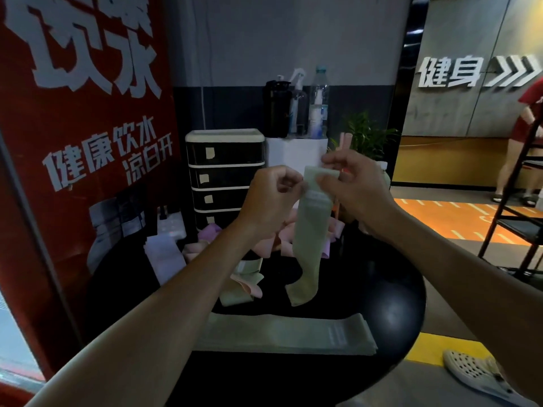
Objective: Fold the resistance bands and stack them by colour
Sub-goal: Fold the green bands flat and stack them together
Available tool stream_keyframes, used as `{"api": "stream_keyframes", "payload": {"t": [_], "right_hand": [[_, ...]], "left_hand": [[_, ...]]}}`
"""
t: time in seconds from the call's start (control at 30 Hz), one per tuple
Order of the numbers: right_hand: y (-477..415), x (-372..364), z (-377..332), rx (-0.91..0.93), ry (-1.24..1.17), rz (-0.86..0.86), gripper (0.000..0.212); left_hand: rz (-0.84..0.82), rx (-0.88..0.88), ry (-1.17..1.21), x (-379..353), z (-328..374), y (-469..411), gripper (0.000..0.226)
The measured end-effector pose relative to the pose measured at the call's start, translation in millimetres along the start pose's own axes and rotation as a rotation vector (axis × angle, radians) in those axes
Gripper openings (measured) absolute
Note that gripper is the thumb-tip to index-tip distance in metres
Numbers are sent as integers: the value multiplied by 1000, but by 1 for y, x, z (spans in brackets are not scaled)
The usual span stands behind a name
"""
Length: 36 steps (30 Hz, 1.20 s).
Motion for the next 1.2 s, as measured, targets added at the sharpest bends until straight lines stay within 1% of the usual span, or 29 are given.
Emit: {"api": "stream_keyframes", "payload": {"t": [0.07, 0.13, 0.37, 0.5, 0.57, 0.67, 0.77, 0.87, 0.93, 1.0, 1.07, 1.17, 1.2], "right_hand": [[1, -6, -5, 47, 91, -92, 10], [3, -7, -10, 94, 132, -111, 14], [0, 3, -20, 125, 128, -16, 11], [0, 14, -27, 145, 61, 34, 10], [0, 22, -28, 143, 49, 80, 9], [0, 34, -24, 105, -3, 141, 11], [-1, 47, -13, 49, -22, 192, 11], [1, 58, -2, 18, -42, 237, 10], [4, 62, 4, 6, -62, 254, 8], [6, 68, 13, -11, -73, 278, 8], [10, 72, 21, -20, -83, 290, 8], [19, 75, 33, -52, -80, 284, 9], [23, 75, 38, -65, -67, 280, 10]], "left_hand": [[-8, -21, 28, -1, 4, 0, 6], [-15, -14, 54, -2, 4, 1, 5], [-156, 207, 236, -26, -25, 26, 7], [-216, 270, 273, -36, -41, 39, 7], [-250, 277, 252, -38, -45, 46, 8], [-305, 304, 144, -40, -62, 56, 6], [-368, 314, 19, -38, -77, 67, 27], [-423, 357, -7, -36, -86, 78, 34], [-441, 404, -10, -32, -93, 83, 29], [-458, 441, -13, -25, -100, 88, 16], [-457, 443, -31, -17, -103, 92, 10], [-392, 425, -35, 2, -103, 96, 24], [-365, 446, -14, 9, -104, 98, 23]]}}
Point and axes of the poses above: each hand's wrist, its own y-axis away from the middle knuckle, its own x-axis out of the back of the hand, z = x × y, the point moved 9 cm from there along -y, towards the middle knuckle, and after that the axes turned 1 degree about z, right-handed, at the moved point
